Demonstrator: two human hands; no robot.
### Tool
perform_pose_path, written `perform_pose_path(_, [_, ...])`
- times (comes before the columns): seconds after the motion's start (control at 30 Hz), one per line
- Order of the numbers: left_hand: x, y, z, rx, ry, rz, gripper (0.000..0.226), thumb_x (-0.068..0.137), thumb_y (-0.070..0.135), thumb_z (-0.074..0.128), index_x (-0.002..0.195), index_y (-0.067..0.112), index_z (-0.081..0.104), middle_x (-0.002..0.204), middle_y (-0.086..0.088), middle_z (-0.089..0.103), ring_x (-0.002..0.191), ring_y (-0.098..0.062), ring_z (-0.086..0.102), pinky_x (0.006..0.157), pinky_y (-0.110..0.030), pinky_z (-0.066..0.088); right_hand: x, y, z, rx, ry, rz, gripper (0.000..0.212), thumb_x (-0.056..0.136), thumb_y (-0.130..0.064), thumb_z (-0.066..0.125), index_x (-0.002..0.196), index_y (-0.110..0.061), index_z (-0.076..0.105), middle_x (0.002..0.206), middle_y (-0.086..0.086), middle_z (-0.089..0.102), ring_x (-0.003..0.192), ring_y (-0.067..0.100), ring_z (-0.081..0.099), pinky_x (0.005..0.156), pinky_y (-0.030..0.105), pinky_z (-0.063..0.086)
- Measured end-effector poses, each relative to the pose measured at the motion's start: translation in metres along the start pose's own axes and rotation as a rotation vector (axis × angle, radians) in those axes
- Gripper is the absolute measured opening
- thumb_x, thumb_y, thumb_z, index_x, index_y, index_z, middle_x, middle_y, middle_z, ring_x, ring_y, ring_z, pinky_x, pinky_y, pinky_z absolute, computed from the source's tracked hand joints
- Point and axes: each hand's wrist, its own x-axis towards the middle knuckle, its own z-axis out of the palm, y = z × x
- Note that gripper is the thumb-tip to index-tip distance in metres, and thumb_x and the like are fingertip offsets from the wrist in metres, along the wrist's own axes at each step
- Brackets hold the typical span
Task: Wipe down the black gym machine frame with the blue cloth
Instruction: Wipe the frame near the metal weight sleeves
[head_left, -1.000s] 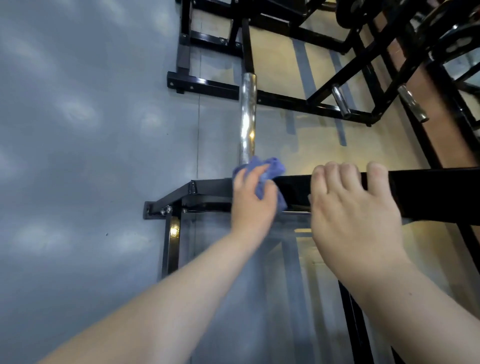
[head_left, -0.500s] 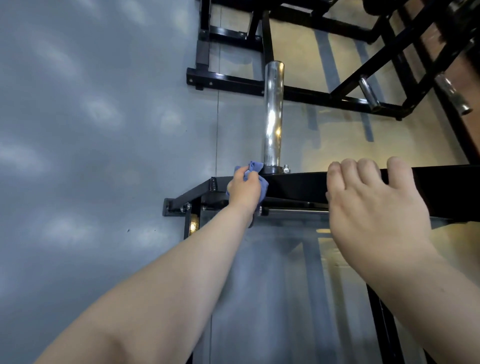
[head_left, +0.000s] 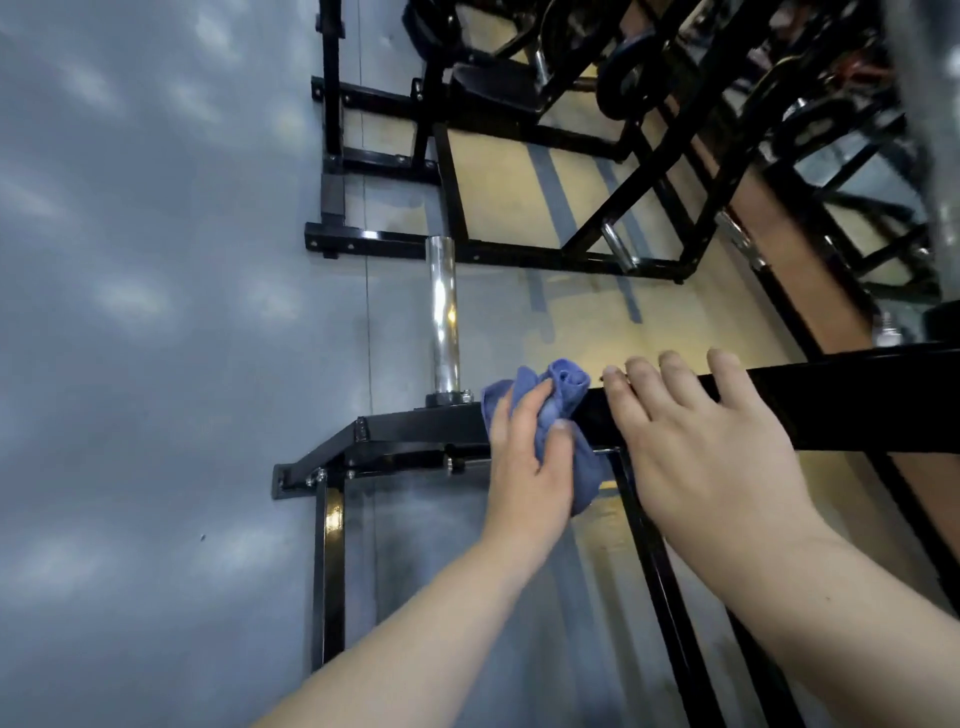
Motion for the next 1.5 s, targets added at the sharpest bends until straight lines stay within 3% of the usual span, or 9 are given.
perform_pose_path(0.17, [0.028,0.003,0.002,-0.180,0.272,-0.390,0.034,0.097,0.028,0.050,0.129,0.022,0.062,0.144,-0.006,0.044,0.128,-0.021,0.052,0.105,-0.026,0.042,-0.031,0.034,-0.020,0.008,0.042,0.019,0.071,0.089,-0.020,0.013,0.144,0.002,0.052,0.143,0.022,0.056,0.136,0.039,0.049,0.118,0.058,0.020])
perform_pose_path(0.43, [-0.059,0.124,0.073,-0.247,0.061,-0.098,0.033,0.103,0.025,0.049,0.134,0.033,0.057,0.144,0.015,0.028,0.133,-0.014,0.046,0.109,-0.030,0.042,-0.080,0.070,-0.046,-0.001,0.005,-0.045,0.078,0.087,-0.027,-0.015,0.161,-0.004,-0.001,0.169,0.014,-0.008,0.157,0.027,-0.010,0.120,0.054,-0.016])
perform_pose_path(0.57, [-0.073,0.159,0.072,-0.065,-0.108,0.025,0.038,0.105,0.026,0.044,0.142,0.034,0.050,0.152,0.015,0.024,0.139,-0.007,0.033,0.110,-0.023,0.028,-0.098,0.107,-0.057,0.119,0.236,0.052,0.062,0.094,-0.021,0.021,0.143,0.003,0.053,0.151,0.021,0.048,0.146,0.033,0.041,0.123,0.049,0.014])
perform_pose_path(0.7, [-0.062,0.141,0.055,0.004,0.003,-0.138,0.044,0.105,0.025,0.041,0.148,0.028,0.045,0.154,0.000,0.028,0.132,-0.010,0.035,0.108,-0.024,0.026,-0.120,0.120,-0.059,0.164,0.246,0.056,0.065,0.090,-0.014,0.018,0.137,0.006,0.057,0.147,0.021,0.053,0.140,0.032,0.050,0.121,0.051,0.018])
perform_pose_path(0.9, [-0.077,0.169,0.067,0.010,0.074,-0.394,0.044,0.102,0.032,0.040,0.146,0.038,0.044,0.148,-0.010,0.038,0.127,-0.032,0.049,0.108,-0.049,0.044,-0.151,0.121,-0.077,0.075,0.042,0.109,0.085,0.076,-0.018,-0.025,0.157,-0.001,-0.008,0.166,0.018,-0.015,0.155,0.032,-0.014,0.115,0.057,-0.020])
perform_pose_path(1.03, [-0.087,0.213,0.093,-0.150,-0.109,-0.460,0.054,0.090,0.060,0.054,0.140,0.043,0.049,0.148,-0.001,0.048,0.124,-0.027,0.055,0.102,-0.045,0.046,-0.169,0.142,-0.097,0.058,0.061,0.161,0.068,0.095,-0.025,-0.002,0.158,-0.004,-0.012,0.165,0.014,-0.022,0.154,0.027,-0.022,0.106,0.052,-0.033])
perform_pose_path(1.1, [-0.093,0.234,0.100,-0.316,-0.270,-0.530,0.085,0.063,0.081,0.067,0.139,0.045,0.051,0.140,0.002,0.060,0.122,-0.024,0.061,0.102,-0.049,0.047,-0.173,0.150,-0.100,0.138,0.117,0.207,0.068,0.100,-0.030,0.016,0.159,-0.004,-0.008,0.165,0.016,-0.019,0.153,0.028,-0.022,0.113,0.048,-0.029])
perform_pose_path(1.33, [-0.133,0.307,0.071,-0.479,-0.551,-0.277,0.074,0.089,0.066,0.048,0.150,0.022,0.046,0.132,-0.007,0.067,0.122,-0.023,0.065,0.111,-0.047,0.044,-0.173,0.150,-0.101,0.385,0.304,0.262,0.099,0.080,-0.059,0.062,0.161,-0.015,0.025,0.165,0.025,0.018,0.156,0.034,0.013,0.126,0.045,0.004])
perform_pose_path(1.5, [-0.124,0.317,0.065,-0.359,-0.645,-0.076,0.035,0.106,0.036,0.039,0.130,0.035,0.065,0.121,0.005,0.073,0.103,-0.012,0.072,0.086,-0.035,0.056,-0.174,0.168,-0.105,0.309,0.453,0.329,0.039,0.088,-0.030,0.065,0.119,-0.007,0.064,0.146,0.022,0.052,0.142,0.035,0.044,0.121,0.046,0.031])
